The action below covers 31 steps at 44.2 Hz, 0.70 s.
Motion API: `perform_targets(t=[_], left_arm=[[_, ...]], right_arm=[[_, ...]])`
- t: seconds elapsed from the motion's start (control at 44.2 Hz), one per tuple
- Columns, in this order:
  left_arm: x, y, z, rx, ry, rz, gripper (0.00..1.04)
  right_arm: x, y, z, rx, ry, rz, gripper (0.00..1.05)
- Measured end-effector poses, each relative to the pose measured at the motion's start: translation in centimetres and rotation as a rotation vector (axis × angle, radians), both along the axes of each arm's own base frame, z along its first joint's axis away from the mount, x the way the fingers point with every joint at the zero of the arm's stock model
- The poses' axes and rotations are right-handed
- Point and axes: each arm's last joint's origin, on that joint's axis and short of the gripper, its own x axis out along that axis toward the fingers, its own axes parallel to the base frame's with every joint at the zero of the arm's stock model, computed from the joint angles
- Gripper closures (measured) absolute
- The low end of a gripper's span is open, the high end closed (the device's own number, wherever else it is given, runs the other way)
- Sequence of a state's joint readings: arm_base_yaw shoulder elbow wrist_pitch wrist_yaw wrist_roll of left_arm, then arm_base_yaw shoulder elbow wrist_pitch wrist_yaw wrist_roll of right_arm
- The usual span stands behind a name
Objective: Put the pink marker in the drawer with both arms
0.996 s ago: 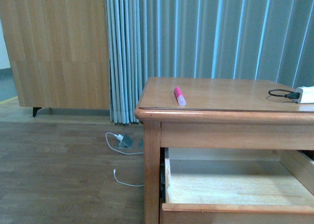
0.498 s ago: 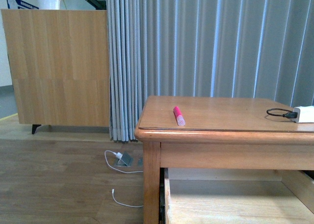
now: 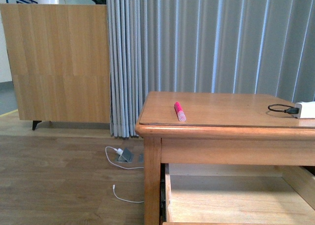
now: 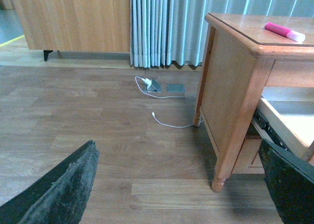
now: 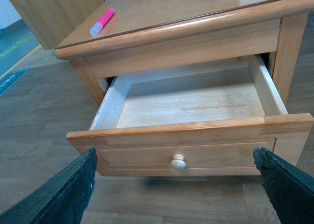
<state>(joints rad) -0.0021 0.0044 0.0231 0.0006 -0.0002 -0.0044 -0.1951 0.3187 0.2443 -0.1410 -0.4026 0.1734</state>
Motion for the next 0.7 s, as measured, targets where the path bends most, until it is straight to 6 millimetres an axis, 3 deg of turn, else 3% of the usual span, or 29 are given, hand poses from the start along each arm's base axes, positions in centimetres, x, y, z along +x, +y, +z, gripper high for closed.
perform_targets(t=[0.249, 0.385, 0.588, 0.702], left_arm=[[1.1, -0.5, -0.1, -0.109, 0.053, -0.029, 0.06], [3.1, -0.8, 1.7, -0.109, 0.069, -0.076, 0.06], [7.3, -1.5, 5.3, -0.081, 0.063, -0.132, 0.06], [11.3, -2.4, 7.2, -0.073, 0.077, -0.173, 0.06]], right_arm=[[0.0, 0.0, 0.0, 0.000, 0.000, 0.000, 0.08], [0.0, 0.0, 0.0, 0.000, 0.000, 0.000, 0.08], [0.0, 0.0, 0.0, 0.000, 0.000, 0.000, 0.08], [0.0, 0.0, 0.0, 0.000, 0.000, 0.000, 0.08]])
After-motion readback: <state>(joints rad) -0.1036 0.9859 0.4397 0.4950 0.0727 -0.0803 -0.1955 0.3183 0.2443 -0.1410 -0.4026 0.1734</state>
